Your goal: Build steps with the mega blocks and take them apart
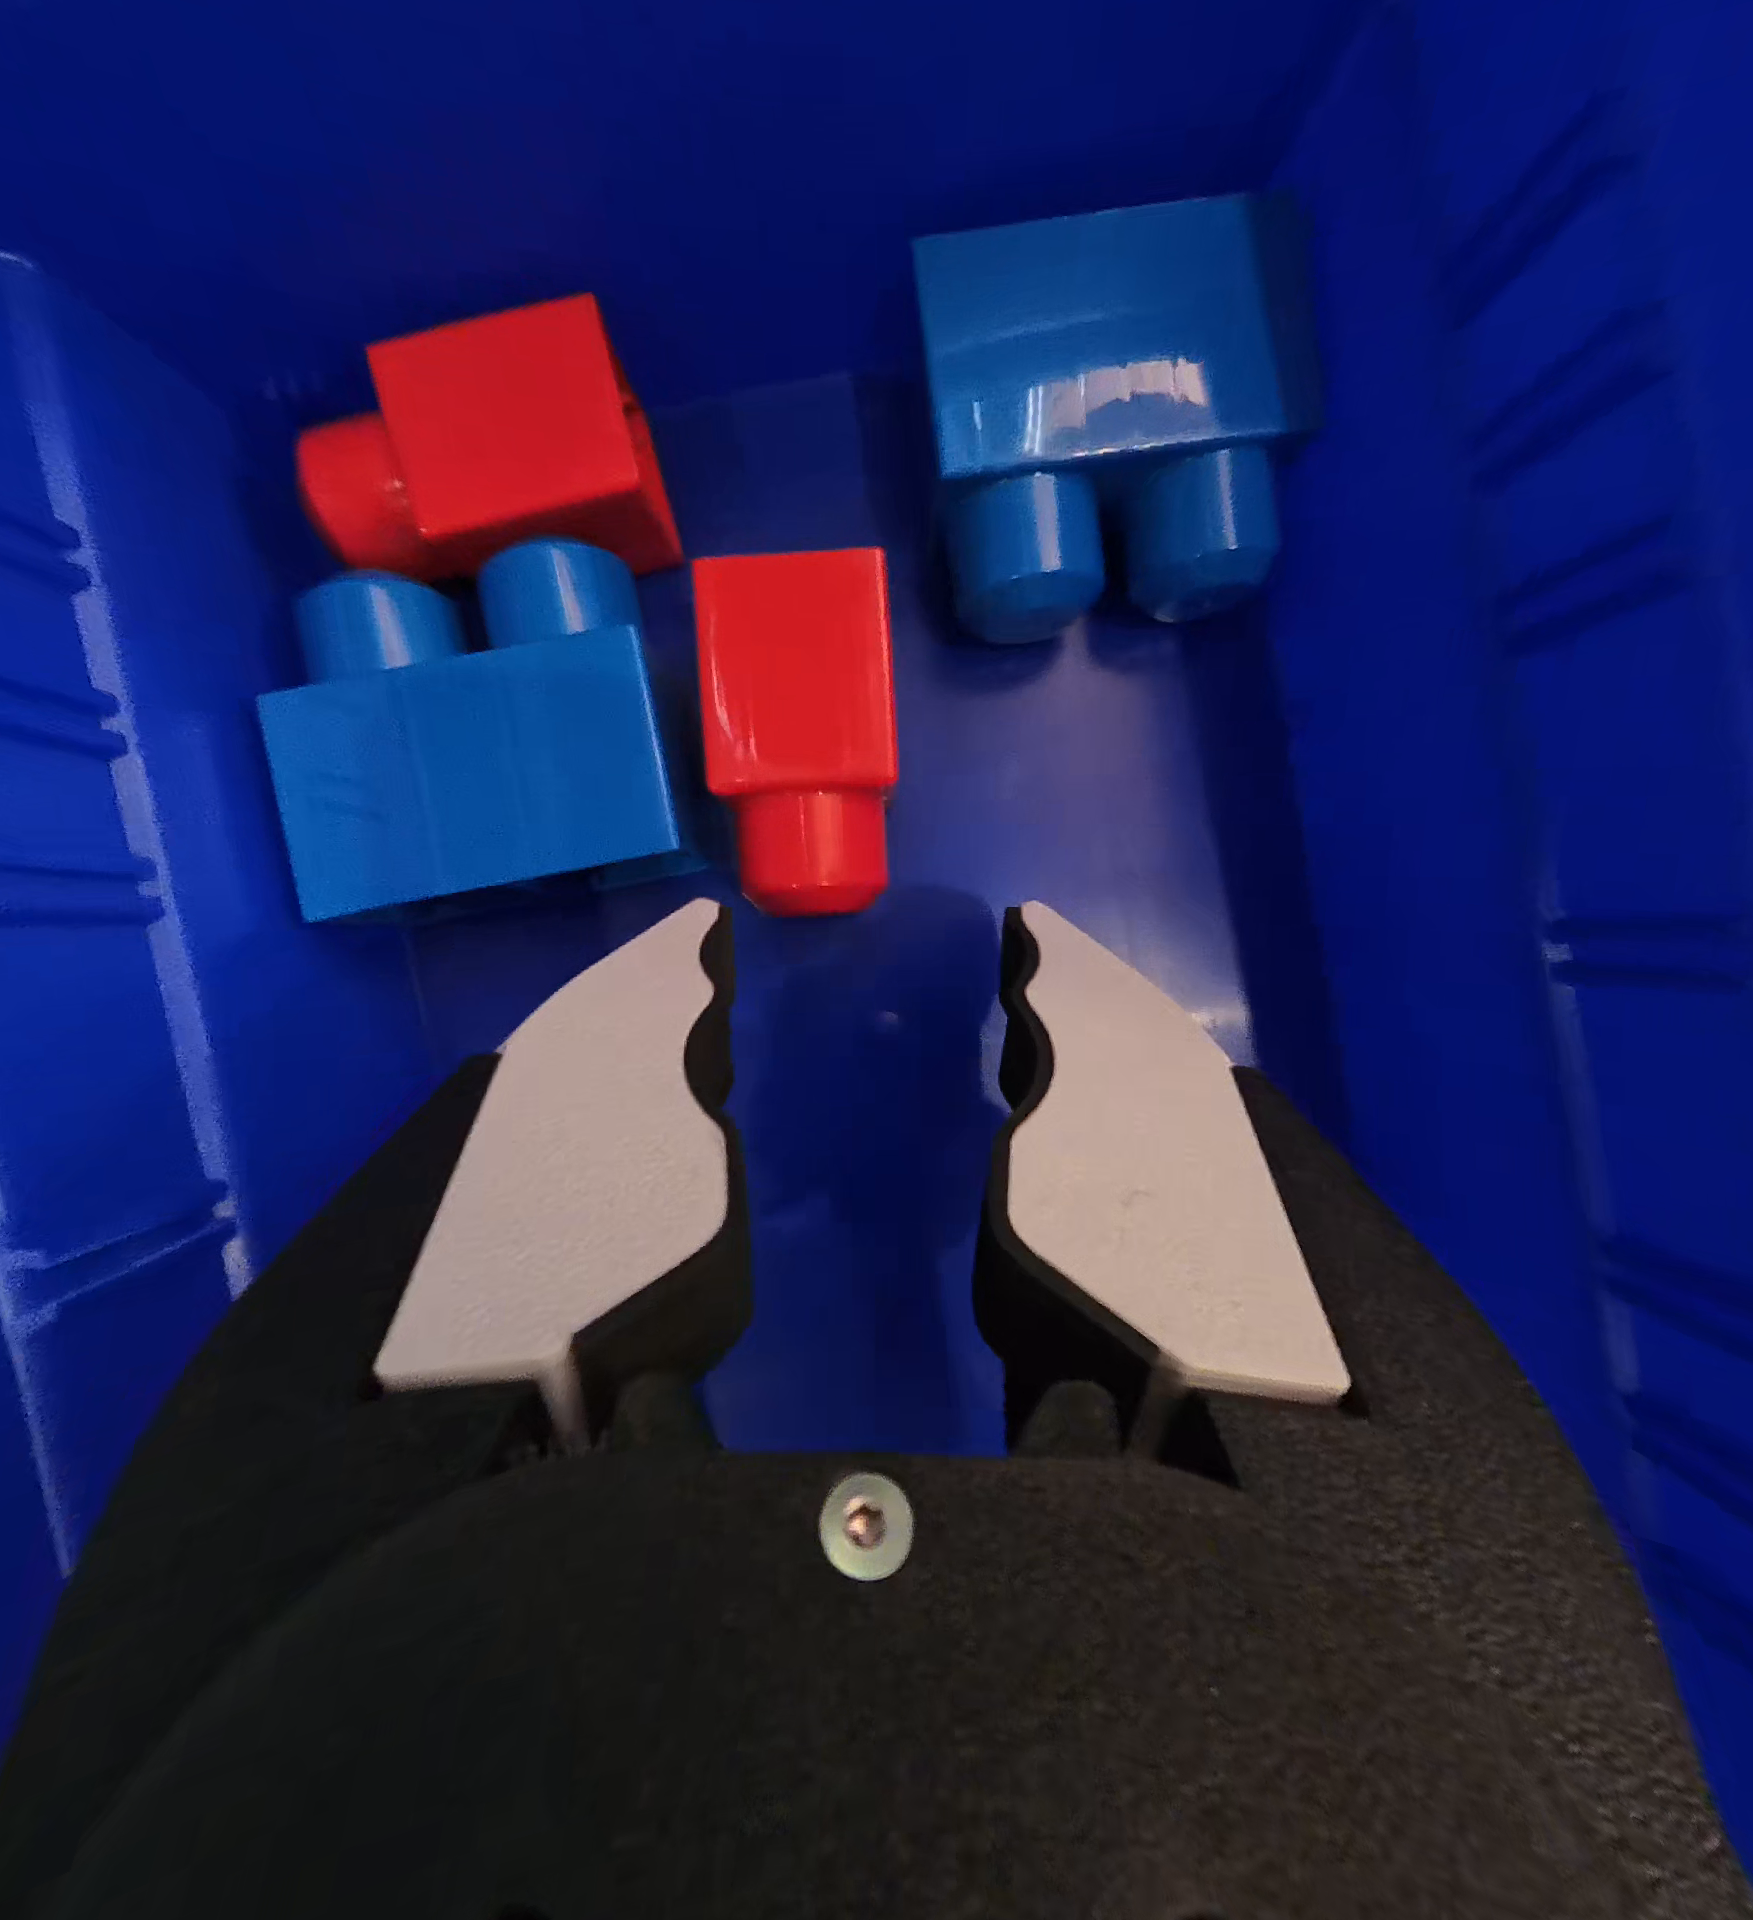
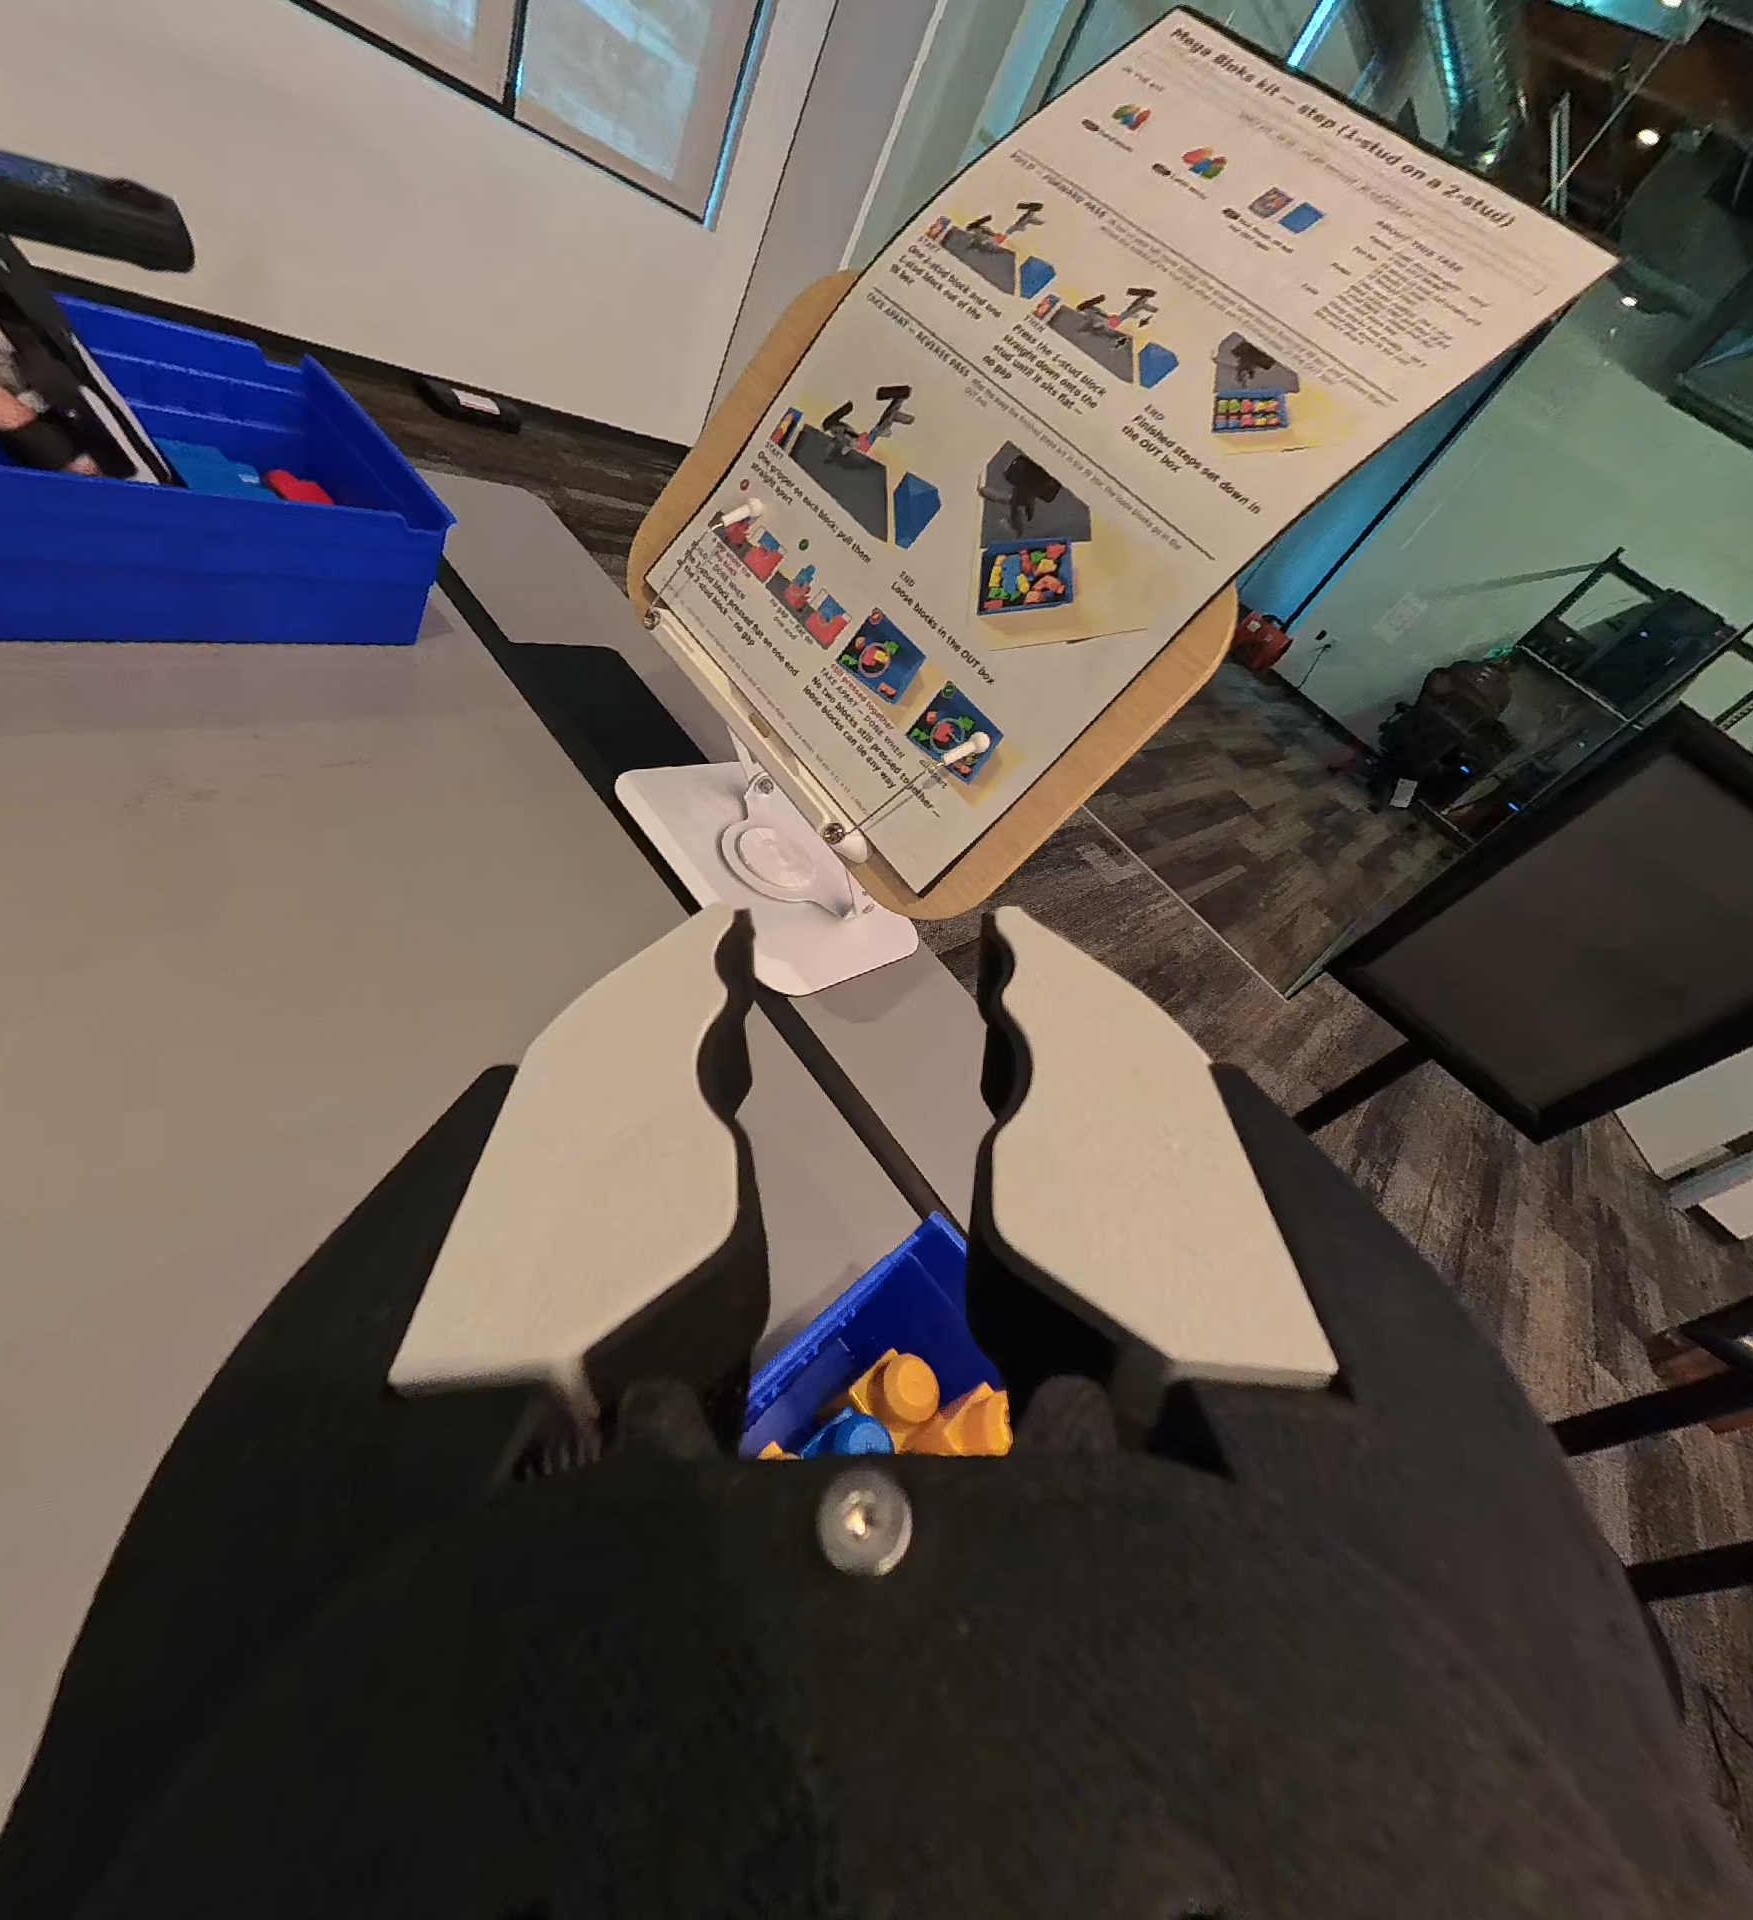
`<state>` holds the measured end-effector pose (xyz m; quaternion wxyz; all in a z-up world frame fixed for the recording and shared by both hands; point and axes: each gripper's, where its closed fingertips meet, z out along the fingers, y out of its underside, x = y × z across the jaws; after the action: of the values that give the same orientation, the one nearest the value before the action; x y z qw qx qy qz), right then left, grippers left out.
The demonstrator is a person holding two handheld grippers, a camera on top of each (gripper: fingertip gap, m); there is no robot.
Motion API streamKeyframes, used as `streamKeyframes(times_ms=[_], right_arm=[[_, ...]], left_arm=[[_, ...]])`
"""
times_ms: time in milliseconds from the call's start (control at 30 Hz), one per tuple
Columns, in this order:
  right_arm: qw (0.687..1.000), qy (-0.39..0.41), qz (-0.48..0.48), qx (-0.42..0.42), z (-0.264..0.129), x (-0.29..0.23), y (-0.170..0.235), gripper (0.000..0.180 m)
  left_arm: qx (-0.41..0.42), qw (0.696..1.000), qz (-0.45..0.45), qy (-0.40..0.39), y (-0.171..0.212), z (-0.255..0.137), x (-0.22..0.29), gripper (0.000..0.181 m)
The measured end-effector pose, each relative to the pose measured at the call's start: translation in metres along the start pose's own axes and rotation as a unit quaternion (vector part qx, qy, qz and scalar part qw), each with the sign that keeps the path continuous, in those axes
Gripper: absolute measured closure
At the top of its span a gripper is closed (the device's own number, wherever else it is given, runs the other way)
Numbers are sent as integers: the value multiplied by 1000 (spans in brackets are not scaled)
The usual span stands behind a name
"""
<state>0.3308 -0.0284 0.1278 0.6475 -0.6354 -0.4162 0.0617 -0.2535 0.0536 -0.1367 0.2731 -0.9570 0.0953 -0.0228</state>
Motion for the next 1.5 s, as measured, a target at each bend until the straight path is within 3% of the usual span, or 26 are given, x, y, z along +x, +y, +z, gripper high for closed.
streamKeyframes(times_ms=[233, 433, 600, 733, 867, 1000, 1167, 1300, 1500], right_arm=[[1000, -16, -15, -14, 8, -8, 4, 138], [999, -23, -18, -23, 14, -12, 8, 138], [999, -31, -12, -29, 19, -17, 11, 138], [999, -39, -6, -35, 24, -20, 16, 138], [998, -47, -6, -41, 30, -26, 16, 138], [997, -67, -31, -23, 38, -45, 4, 138], [976, -131, -168, 44, 62, -121, -28, 137], [943, -167, -279, 65, 89, -201, -34, 137], [907, -123, -403, 6, 135, -248, 4, 123]], left_arm=[[11, 999, 20, -29, -5, 14, -6, 129], [8, 999, 29, -42, -8, 20, -3, 148], [-2, 999, 35, -26, -7, 19, 2, 149], [-23, 999, 40, 6, 2, 4, 4, 149], [25, 998, 18, 54, -11, -37, 11, 150], [115, 982, 76, 132, -41, -95, 58, 150], [151, 936, 166, 271, -57, -145, 175, 150], [84, 914, 218, 330, -40, -134, 257, 150], [-6, 903, 241, 357, -11, -96, 320, 150]])
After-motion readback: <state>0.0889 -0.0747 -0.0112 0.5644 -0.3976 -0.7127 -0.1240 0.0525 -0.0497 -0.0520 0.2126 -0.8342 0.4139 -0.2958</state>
